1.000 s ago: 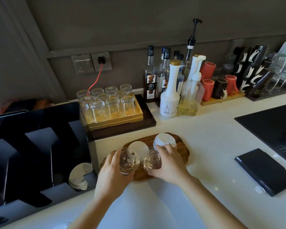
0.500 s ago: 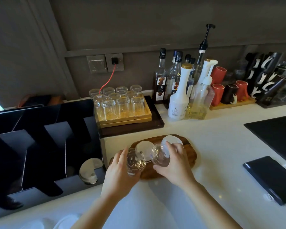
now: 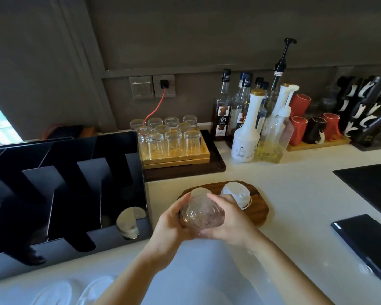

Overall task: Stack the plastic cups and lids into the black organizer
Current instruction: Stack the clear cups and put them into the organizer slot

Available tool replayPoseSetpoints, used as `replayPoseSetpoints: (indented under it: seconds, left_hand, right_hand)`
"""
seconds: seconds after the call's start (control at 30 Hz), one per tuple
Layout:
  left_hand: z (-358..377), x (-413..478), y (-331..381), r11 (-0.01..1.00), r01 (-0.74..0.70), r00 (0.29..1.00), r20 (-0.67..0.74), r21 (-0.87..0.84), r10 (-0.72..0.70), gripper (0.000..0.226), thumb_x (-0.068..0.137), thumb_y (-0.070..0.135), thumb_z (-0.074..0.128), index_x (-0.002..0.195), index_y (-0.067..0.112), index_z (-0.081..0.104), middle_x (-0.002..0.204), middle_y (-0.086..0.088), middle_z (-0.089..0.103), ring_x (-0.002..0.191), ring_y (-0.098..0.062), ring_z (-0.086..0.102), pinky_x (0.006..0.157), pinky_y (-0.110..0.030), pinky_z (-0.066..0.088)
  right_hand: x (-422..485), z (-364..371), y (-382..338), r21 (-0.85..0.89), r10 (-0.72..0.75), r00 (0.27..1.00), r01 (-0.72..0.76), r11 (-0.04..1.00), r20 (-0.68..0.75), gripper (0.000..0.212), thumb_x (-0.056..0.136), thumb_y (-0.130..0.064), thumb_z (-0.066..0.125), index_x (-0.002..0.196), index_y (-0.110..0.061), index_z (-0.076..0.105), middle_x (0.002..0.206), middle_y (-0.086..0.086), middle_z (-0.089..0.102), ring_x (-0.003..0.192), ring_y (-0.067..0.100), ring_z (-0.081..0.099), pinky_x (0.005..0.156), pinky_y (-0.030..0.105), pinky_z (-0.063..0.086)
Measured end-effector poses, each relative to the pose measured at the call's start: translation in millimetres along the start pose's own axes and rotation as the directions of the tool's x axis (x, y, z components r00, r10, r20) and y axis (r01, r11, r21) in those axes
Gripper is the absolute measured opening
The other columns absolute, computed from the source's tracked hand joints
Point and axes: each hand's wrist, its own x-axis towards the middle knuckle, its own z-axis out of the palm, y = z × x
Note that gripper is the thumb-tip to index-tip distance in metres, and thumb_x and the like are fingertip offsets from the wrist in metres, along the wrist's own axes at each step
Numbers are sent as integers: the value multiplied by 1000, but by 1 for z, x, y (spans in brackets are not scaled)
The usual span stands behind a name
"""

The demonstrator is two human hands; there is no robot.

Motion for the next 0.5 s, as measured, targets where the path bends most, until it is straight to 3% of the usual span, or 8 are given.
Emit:
replayPoseSetpoints:
  seconds: [0.07, 0.13, 0.23, 0.33, 0.43, 0.5]
  left_hand:
    - [0, -3, 2, 980, 52, 999, 11, -193, -51, 89, 60, -11, 64, 144, 14, 50, 132, -11, 65, 116, -32, 68, 83, -38, 58]
    - [2, -5, 5, 954, 81, 996, -14, -288, -88, 75, 72, 1, 67, 143, 13, 50, 133, -16, 64, 113, -34, 69, 81, -41, 58]
    - [7, -6, 3, 962, 85, 984, -127, -260, -121, 71, 84, 18, 80, 147, 11, 47, 132, -14, 67, 110, -31, 72, 82, -43, 60]
    - [8, -7, -1, 973, 73, 969, -216, -217, -121, 57, 94, 4, 67, 147, 9, 47, 127, -13, 71, 108, -31, 73, 85, -45, 60]
    - [1, -14, 3, 968, 64, 962, -242, -241, -123, 49, 96, -5, 57, 141, 11, 51, 123, -15, 73, 109, -34, 72, 87, -46, 60]
    - [-5, -19, 5, 963, 58, 957, -261, -262, -129, 49, 95, -7, 57, 139, 15, 52, 122, -16, 73, 107, -33, 72, 87, -46, 60]
  right_hand:
    - [0, 0, -1, -29, -18, 1000, 18, 999, -4, 110, 58, -34, 94, 150, -26, 36, 136, -9, 34, 127, 10, 44, 107, 25, 42]
    - [-1, 1, -3, -66, -42, 999, 42, 997, -2, 114, 55, -35, 95, 151, -24, 35, 135, -10, 33, 126, 7, 44, 107, 26, 44]
    - [-4, 7, -10, -74, -66, 998, 67, 995, 16, 113, 56, -30, 93, 151, -26, 33, 135, -14, 30, 119, -2, 46, 98, 14, 45]
    - [-5, 10, -13, -58, -86, 996, 88, 994, 32, 115, 57, -38, 92, 152, -34, 28, 142, -17, 28, 125, -4, 42, 98, 12, 42]
    - [-11, 12, -12, 235, -7, 1000, 8, 972, -8, 107, 60, -60, 87, 150, -39, 31, 143, -19, 42, 125, 4, 52, 105, 35, 48]
    - [-16, 16, -11, 464, 108, 993, -70, 883, -54, 93, 66, -63, 80, 145, -30, 44, 130, -10, 61, 115, 10, 63, 102, 45, 50]
